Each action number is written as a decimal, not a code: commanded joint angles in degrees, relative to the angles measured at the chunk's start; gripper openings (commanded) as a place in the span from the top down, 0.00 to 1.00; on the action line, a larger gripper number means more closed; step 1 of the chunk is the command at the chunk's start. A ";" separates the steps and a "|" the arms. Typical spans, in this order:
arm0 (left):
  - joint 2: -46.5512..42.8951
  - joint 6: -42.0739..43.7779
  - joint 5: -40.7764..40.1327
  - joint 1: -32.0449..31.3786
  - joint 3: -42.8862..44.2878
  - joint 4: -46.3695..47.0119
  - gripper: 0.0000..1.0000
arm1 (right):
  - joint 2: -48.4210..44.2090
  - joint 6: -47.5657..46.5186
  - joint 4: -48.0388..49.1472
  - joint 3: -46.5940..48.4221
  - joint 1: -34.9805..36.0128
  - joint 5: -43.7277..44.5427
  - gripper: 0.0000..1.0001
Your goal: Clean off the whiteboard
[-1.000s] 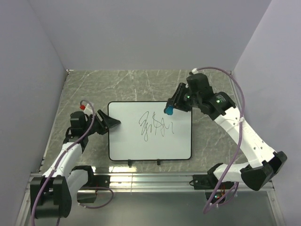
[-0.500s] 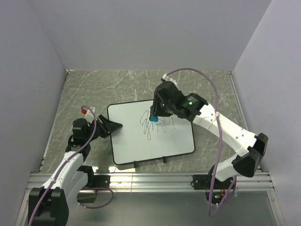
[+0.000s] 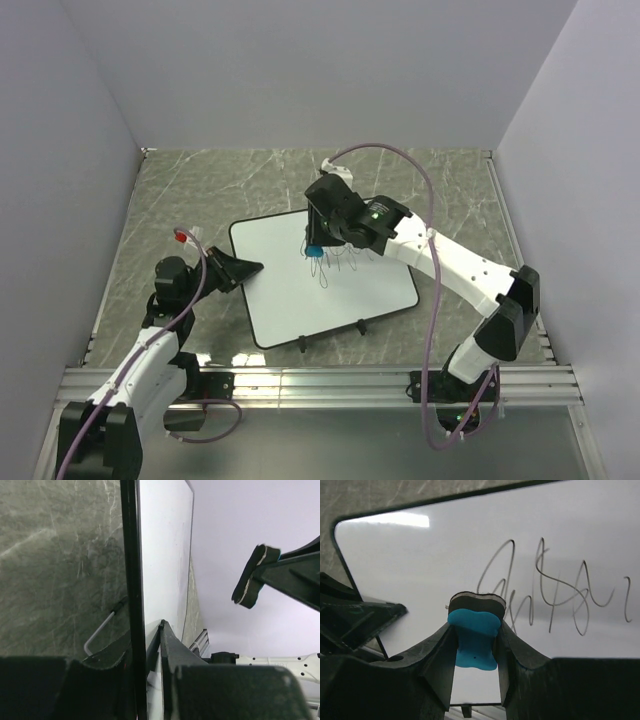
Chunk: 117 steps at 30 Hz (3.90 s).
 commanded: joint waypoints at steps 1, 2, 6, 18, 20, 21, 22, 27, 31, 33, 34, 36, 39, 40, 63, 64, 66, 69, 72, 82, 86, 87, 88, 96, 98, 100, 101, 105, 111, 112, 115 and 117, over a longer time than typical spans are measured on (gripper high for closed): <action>0.39 6.58 -3.35 -1.07 -1.99 -7.29 0.98 | 2.05 -1.15 3.28 4.70 0.77 0.68 1.00; 0.30 6.58 -3.44 -1.33 -1.99 -7.64 1.00 | 2.66 -1.06 3.20 5.32 0.94 0.33 1.00; -0.40 7.02 -4.22 -2.30 -1.99 -7.99 1.00 | 7.05 -1.15 3.28 9.36 1.03 -0.90 1.00; -3.92 7.90 -7.66 -6.17 -2.17 -10.72 1.00 | 14.27 1.49 0.90 7.38 0.86 1.73 1.00; -3.75 8.16 -7.74 -6.43 -1.90 -10.89 1.00 | 13.13 1.67 2.13 2.71 0.77 1.99 1.00; -3.57 8.16 -7.57 -6.52 -1.81 -10.80 1.00 | 11.74 1.84 3.27 -2.10 0.68 2.17 1.00; -3.40 8.16 -7.74 -6.61 -1.81 -10.80 1.00 | 10.85 2.02 3.89 -4.67 0.68 2.35 1.00; -3.48 8.43 -8.27 -7.13 -1.64 -11.24 1.00 | 2.68 3.95 7.93 -22.31 0.77 1.82 1.00; -2.61 8.69 -8.45 -7.31 -1.38 -11.24 1.00 | -2.77 6.40 9.61 -32.45 1.73 1.12 1.00; -2.25 8.69 -8.27 -7.49 -1.20 -11.07 1.00 | -5.58 7.46 10.22 -37.27 3.05 0.68 1.00; -1.90 8.69 -8.27 -7.40 -1.20 -11.07 1.00 | -6.38 8.60 10.40 -38.52 3.58 0.50 1.00; -1.64 8.78 -8.01 -7.40 -1.20 -10.89 1.00 | -7.79 9.48 10.66 -40.46 5.15 0.50 1.00; -1.37 9.04 -8.88 -7.57 -0.76 -11.86 1.00 | -7.53 9.49 10.49 -38.72 6.04 1.03 1.00; -1.46 9.04 -9.15 -7.66 -0.76 -11.95 1.00 | -7.09 9.05 10.32 -37.40 6.22 1.29 1.00; -4.80 9.22 -14.77 -13.28 0.73 -17.57 1.00 | 17.09 0.78 -1.03 7.63 0.44 5.09 1.00; -4.80 9.22 -14.86 -13.29 0.82 -17.75 1.00 | 14.99 2.18 -0.15 5.43 -0.80 4.20 1.00; -5.33 9.13 -15.48 -13.64 0.91 -18.27 1.00 | 12.18 3.24 3.09 -2.56 -2.56 3.06 1.00; -5.85 9.22 -16.35 -13.99 1.00 -18.98 1.00 | 6.81 2.90 6.44 -12.23 -3.80 2.87 1.00; -5.86 9.31 -16.80 -13.99 1.52 -19.24 1.00 | 3.38 2.11 7.15 -19.88 -3.01 3.58 1.00; -5.51 9.13 -16.45 -14.34 1.44 -19.33 1.00 | -9.36 7.29 11.89 -40.63 1.38 2.26 1.00; -4.80 9.22 -15.92 -14.61 1.44 -18.89 1.00 | -8.76 6.24 11.72 -36.70 1.47 2.17 1.00; -4.71 9.22 -15.83 -14.69 1.44 -18.72 1.00 | -8.32 5.37 11.63 -35.21 1.47 2.26 1.00; -4.63 9.22 -15.66 -14.69 1.44 -18.37 1.00 | -6.93 4.92 11.37 -31.54 1.47 2.43 1.00; -3.40 10.19 -15.57 -15.13 4.95 -19.77 1.00 | 5.98 0.79 6.89 -7.97 1.47 4.28 1.00; -3.39 10.27 -15.39 -15.22 5.39 -19.77 1.00 | 8.54 0.35 5.31 -1.29 1.39 5.16 1.00; -3.48 10.27 -15.13 -15.40 6.09 -21.25 1.00 | 12.24 -0.27 4.25 4.76 1.12 5.25 1.00; -3.66 10.27 -15.21 -15.40 6.36 -21.52 1.00 | 13.47 -0.35 3.03 6.54 0.86 5.16 1.00; -3.92 10.45 -15.21 -15.57 8.02 -23.28 1.00 | 16.21 0.34 0.82 9.90 -0.02 5.51 1.00; -2.78 11.24 -13.46 -15.66 9.61 -23.64 1.00 | 7.00 5.08 7.67 -10.37 -4.40 2.18 1.00; -2.61 11.24 -13.20 -15.66 9.53 -23.37 1.00 | 5.67 5.62 9.42 -16.32 -5.02 1.82 1.00; -2.08 11.42 -12.75 -15.66 9.70 -23.28 1.00 | 2.32 6.41 11.01 -24.79 -5.91 1.64 1.00; -1.64 11.42 -12.06 -15.66 9.70 -23.02 1.00 | 0.74 6.67 11.45 -28.75 -5.74 1.82 1.00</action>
